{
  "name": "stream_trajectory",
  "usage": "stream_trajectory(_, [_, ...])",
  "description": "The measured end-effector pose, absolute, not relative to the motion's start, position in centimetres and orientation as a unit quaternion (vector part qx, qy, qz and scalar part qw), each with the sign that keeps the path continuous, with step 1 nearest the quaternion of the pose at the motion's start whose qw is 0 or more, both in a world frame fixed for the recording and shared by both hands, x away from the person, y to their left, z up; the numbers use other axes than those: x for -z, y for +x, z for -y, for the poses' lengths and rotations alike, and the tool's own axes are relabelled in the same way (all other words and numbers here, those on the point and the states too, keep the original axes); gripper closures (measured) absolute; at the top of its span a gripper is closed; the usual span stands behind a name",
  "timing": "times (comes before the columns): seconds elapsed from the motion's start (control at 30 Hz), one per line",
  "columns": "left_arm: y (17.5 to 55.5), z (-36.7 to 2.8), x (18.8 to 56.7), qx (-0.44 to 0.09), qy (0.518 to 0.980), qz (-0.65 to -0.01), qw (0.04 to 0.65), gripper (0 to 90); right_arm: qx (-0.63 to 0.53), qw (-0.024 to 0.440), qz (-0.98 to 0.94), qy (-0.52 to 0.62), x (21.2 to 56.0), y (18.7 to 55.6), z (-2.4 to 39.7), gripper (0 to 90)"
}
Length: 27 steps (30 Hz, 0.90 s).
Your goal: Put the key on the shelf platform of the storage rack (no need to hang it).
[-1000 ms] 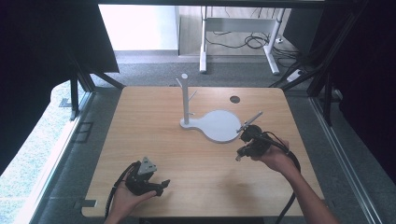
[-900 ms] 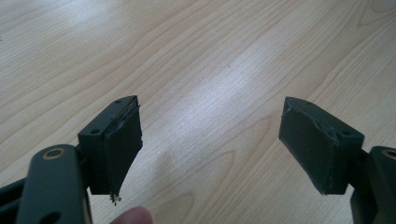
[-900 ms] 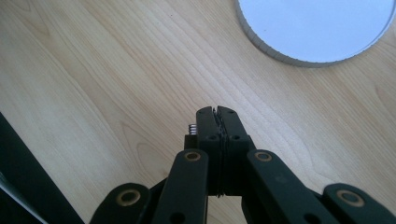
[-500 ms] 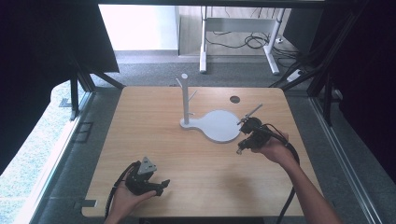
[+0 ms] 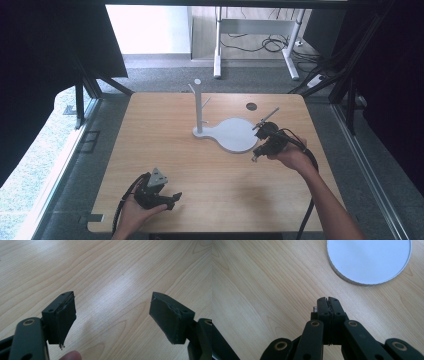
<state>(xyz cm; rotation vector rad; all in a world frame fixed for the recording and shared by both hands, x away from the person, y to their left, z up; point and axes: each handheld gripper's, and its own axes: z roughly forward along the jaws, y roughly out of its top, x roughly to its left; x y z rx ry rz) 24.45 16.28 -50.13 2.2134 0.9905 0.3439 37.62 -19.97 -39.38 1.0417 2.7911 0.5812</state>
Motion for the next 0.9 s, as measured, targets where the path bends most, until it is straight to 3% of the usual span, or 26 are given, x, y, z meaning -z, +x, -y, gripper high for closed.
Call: stream_trajectory(0.9, [24.5, -16.4, 50.2, -0.133, 0.85, -0.381, 0.339, 21.6, -0.189, 0.05, -0.914, 0.355, 39.8, 40.3, 18.6, 89.8])
